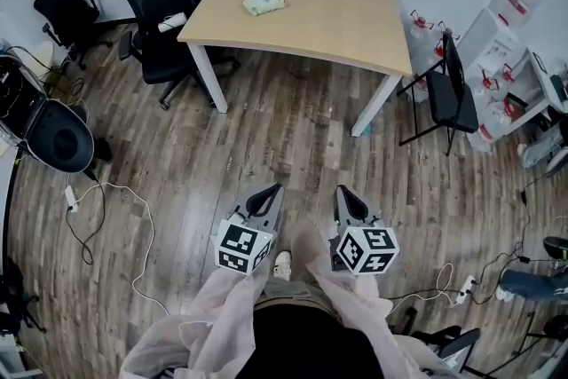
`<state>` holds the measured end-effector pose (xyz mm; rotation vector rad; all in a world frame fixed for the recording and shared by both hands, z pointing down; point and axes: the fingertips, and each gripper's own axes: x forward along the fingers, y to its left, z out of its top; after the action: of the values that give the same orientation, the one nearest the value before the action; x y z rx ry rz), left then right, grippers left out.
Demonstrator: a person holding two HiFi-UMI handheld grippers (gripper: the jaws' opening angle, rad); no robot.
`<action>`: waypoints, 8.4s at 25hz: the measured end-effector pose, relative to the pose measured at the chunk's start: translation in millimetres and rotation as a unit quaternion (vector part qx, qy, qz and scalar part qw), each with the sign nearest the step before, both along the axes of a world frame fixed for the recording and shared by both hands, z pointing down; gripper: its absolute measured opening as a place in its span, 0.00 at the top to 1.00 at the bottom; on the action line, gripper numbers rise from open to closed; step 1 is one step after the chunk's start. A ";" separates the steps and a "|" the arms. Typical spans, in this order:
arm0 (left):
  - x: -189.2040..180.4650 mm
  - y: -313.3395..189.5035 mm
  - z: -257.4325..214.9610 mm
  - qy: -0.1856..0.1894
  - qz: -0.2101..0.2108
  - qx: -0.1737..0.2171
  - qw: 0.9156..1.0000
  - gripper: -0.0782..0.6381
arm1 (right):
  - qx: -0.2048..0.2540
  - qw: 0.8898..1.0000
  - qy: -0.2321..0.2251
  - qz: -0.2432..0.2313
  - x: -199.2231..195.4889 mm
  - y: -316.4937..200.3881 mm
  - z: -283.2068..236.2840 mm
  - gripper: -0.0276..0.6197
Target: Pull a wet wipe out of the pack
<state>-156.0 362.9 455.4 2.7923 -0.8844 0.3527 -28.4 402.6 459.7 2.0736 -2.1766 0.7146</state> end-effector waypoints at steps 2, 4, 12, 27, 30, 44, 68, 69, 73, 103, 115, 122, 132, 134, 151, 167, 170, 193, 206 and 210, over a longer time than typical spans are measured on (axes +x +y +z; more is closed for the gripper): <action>1.6 -3.3 1.0 -0.002 0.002 -0.002 1.000 0.87 | 0.001 1.000 0.004 0.009 3.4 -2.8 0.6 0.95; 2.4 -8.2 2.8 -0.005 0.002 -0.004 1.000 0.87 | -0.001 1.000 0.014 0.009 4.4 -7.1 2.0 0.95; 18.7 -32.7 6.4 -0.012 0.000 -0.003 1.000 0.87 | -0.007 1.000 0.011 -0.006 16.9 -34.9 9.5 0.95; 51.8 -106.9 8.7 -0.014 -0.013 -0.004 1.000 0.87 | -0.010 1.000 0.008 -0.020 50.6 -111.3 12.3 0.95; 60.3 -124.9 9.7 -0.013 -0.017 -0.003 1.000 0.87 | -0.009 1.000 0.009 -0.021 60.8 -128.1 12.9 0.95; 110.8 -218.4 4.0 -0.015 -0.036 -0.002 0.999 0.87 | -0.012 0.999 0.005 -0.044 107.7 -221.0 8.9 0.95; 157.1 -294.9 7.3 -0.024 -0.076 -0.005 0.997 0.87 | -0.013 0.995 -0.002 -0.104 149.1 -304.7 14.7 0.95; 157.0 -295.2 7.0 -0.025 -0.076 -0.005 0.997 0.87 | -0.012 0.994 -0.003 -0.104 148.9 -305.7 14.1 0.95; 155.5 -297.0 6.4 -0.025 -0.078 -0.005 0.997 0.87 | -0.012 0.994 -0.005 -0.106 147.2 -307.3 15.3 0.95; 172.1 -424.9 6.2 -0.009 -0.081 -0.009 0.997 0.87 | -0.019 0.994 0.008 -0.108 160.1 -434.9 14.9 0.95; 184.9 -503.8 -5.1 -0.004 -0.067 -0.012 0.998 0.87 | -0.024 0.995 0.008 -0.093 173.1 -509.8 4.0 0.95; 187.9 -546.8 -6.2 -0.002 -0.061 -0.016 0.998 0.87 | -0.030 0.995 0.008 -0.092 171.4 -551.3 3.5 0.95; 192.5 -604.8 -1.5 -0.007 -0.060 -0.020 0.998 0.87 | -0.037 0.996 0.008 -0.082 181.3 -602.0 8.5 0.95; 194.9 -616.3 -0.3 -0.006 -0.057 -0.020 0.998 0.87 | -0.038 0.996 0.008 -0.081 182.5 -612.1 10.0 0.95; 191.2 -682.0 11.1 -0.008 -0.062 -0.023 0.998 0.87 | -0.033 0.996 0.020 -0.080 188.9 -682.5 15.4 0.95; 162.5 -720.5 21.2 -0.018 -0.115 -0.030 0.993 0.87 | -0.005 0.980 0.079 -0.181 160.1 -747.5 -3.0 0.94; 157.2 -730.3 20.5 -0.021 -0.126 -0.027 0.991 0.87 | 0.003 0.975 0.091 -0.201 152.3 -764.8 -6.5 0.94; 129.1 -793.5 46.4 -0.043 -0.194 -0.026 0.980 0.87 | -0.015 0.933 0.127 -0.335 91.4 -866.6 34.1 0.69; 122.1 -806.0 62.6 -0.043 -0.222 -0.040 0.973 0.87 | -0.025 0.920 0.153 -0.361 65.5 -899.5 62.5 0.68; 122.2 -804.8 65.3 -0.046 -0.222 -0.043 0.973 0.87 | -0.032 0.915 0.154 -0.371 60.7 -902.1 70.1 0.70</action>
<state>-33.8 -441.9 520.7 2.4224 -1.4355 0.4350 32.3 -499.5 529.8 1.0599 -2.4141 0.3321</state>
